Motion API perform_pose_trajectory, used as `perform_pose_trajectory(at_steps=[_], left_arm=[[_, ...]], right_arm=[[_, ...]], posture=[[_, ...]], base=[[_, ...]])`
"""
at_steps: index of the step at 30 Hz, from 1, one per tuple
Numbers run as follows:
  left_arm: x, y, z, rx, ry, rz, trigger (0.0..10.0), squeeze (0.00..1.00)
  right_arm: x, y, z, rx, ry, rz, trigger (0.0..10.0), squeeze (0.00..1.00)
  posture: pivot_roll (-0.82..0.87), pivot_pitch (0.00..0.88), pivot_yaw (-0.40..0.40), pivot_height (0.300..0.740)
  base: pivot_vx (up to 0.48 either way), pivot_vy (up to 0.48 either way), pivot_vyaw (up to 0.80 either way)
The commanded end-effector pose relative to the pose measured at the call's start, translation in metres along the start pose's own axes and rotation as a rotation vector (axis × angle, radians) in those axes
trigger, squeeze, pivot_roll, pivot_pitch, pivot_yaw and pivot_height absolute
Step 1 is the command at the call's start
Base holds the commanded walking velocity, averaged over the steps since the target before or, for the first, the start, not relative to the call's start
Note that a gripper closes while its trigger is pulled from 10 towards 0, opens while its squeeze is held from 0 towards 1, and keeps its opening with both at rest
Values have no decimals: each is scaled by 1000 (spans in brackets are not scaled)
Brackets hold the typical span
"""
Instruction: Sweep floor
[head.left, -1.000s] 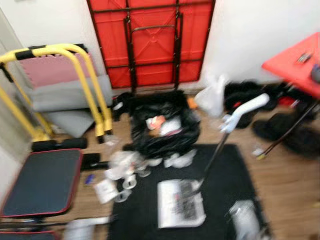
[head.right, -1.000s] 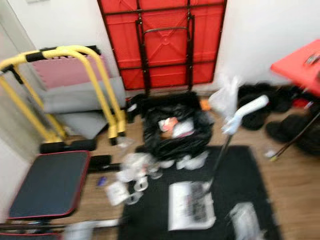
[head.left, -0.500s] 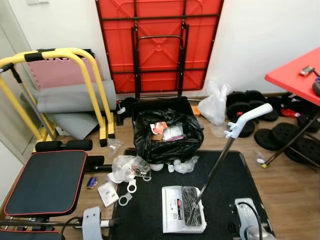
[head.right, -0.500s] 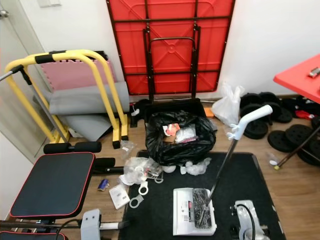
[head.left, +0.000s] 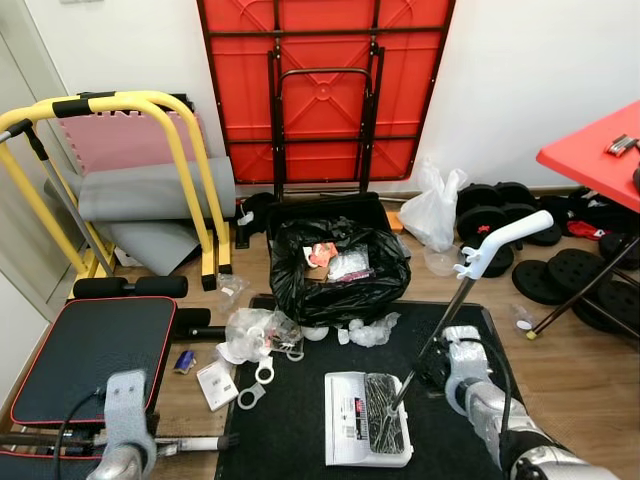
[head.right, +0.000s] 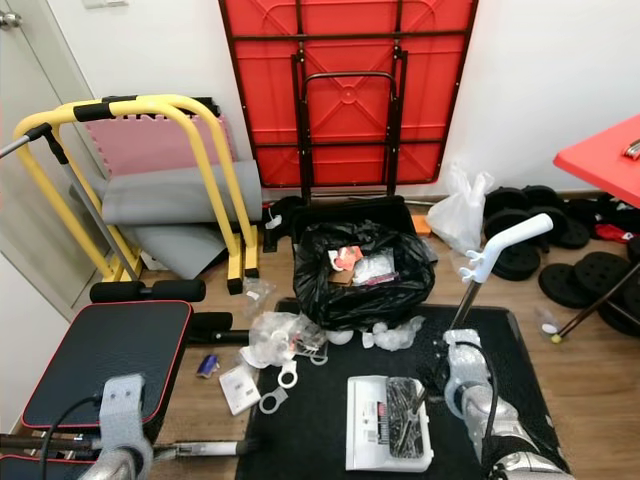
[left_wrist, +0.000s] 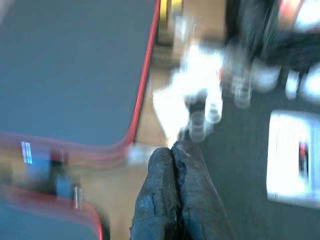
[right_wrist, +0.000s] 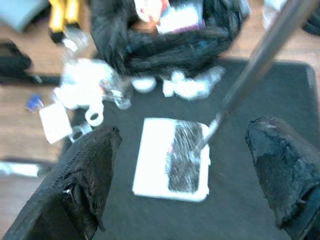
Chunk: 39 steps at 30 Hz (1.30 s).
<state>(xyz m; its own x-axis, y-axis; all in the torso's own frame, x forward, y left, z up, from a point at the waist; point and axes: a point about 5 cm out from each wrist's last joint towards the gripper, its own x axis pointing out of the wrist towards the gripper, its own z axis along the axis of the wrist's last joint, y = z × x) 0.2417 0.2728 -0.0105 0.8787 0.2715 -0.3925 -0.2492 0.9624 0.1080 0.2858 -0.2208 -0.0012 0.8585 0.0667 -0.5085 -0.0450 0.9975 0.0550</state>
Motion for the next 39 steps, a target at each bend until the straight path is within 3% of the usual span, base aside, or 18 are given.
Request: perform_pose_trajectory(at_steps=[1, 4, 5, 7, 9, 12, 13, 16, 17, 20, 22, 23, 24, 27, 29, 33, 39], left_arm=[[4, -12, 24, 0, -146, -115, 10000, 0], [-5, -35, 72, 22, -374, -195, 10000, 0], [-5, -35, 72, 22, -374, -195, 10000, 0], [-30, -57, 107, 76, -511, -296, 10000, 0], [-53, -69, 122, 58, -568, -342, 10000, 0], [-61, -73, 119, 58, -545, -344, 10000, 0], [-70, -75, 112, 142, -538, -293, 10000, 0], [-76, -76, 107, 208, -537, -253, 10000, 0], [-85, -78, 103, 260, -546, -214, 10000, 0], [-85, -78, 103, 260, -546, -214, 10000, 0], [-93, -79, 102, 262, -567, -221, 10000, 0], [-102, -77, 101, 230, -556, -213, 10000, 0], [-102, -77, 101, 230, -556, -213, 10000, 0], [-112, -74, 98, 197, -494, -220, 10000, 0], [-111, -71, 100, 134, -481, -155, 10000, 0], [-107, -64, 100, 90, -454, -99, 10000, 0], [-107, -68, 99, 131, -455, -102, 10000, 0]], right_arm=[[2, 1, 18, 18, -96, 32, 10000, 0], [0, 9, 47, -53, -240, 136, 10000, 0], [0, 9, 47, -53, -240, 136, 10000, 0], [-10, 17, 66, -117, -314, 196, 10000, 0], [-26, 23, 77, -189, -373, 240, 10000, 0], [-35, 26, 81, -206, -391, 256, 10000, 0], [-46, 29, 82, -227, -399, 282, 10000, 0], [-52, 32, 82, -237, -399, 300, 10000, 0], [-61, 35, 82, -265, -407, 316, 10000, 0], [-61, 35, 82, -265, -407, 316, 10000, 0], [-70, 39, 81, -292, -422, 316, 10000, 0], [-81, 49, 80, -309, -444, 307, 10000, 0], [-81, 49, 80, -309, -444, 307, 10000, 0], [-101, 59, 73, -236, -417, 252, 10000, 0], [-107, 57, 74, -200, -435, 231, 10000, 0], [-109, 58, 79, -190, -469, 227, 10000, 0], [-110, 63, 82, -195, -486, 235, 10000, 0]], posture=[[-87, 0, -24, 740], [-85, 0, -28, 740], [-85, 0, -28, 740], [-91, 0, -31, 740], [-96, 0, -30, 740], [-96, 0, -30, 740], [-101, 0, -24, 740], [-102, 0, -23, 740], [-104, 0, -21, 740], [-104, 0, -21, 740], [-105, 0, -19, 740], [-109, 0, -18, 740], [-109, 0, -18, 740], [-105, 0, -6, 740], [-111, 0, -1, 740], [-97, 0, -14, 740], [-88, 0, -20, 740]], base=[[0, 0, 0], [0, 0, 0], [0, 0, 0], [0, 0, 0], [0, 0, 0], [0, 0, 0], [0, 0, 0], [0, 0, 0], [0, 0, 0], [0, 0, 0], [0, 0, 0], [0, 0, 0], [0, 0, 0], [0, 0, 0], [0, 0, 0], [0, 0, 0], [0, 0, 0]])
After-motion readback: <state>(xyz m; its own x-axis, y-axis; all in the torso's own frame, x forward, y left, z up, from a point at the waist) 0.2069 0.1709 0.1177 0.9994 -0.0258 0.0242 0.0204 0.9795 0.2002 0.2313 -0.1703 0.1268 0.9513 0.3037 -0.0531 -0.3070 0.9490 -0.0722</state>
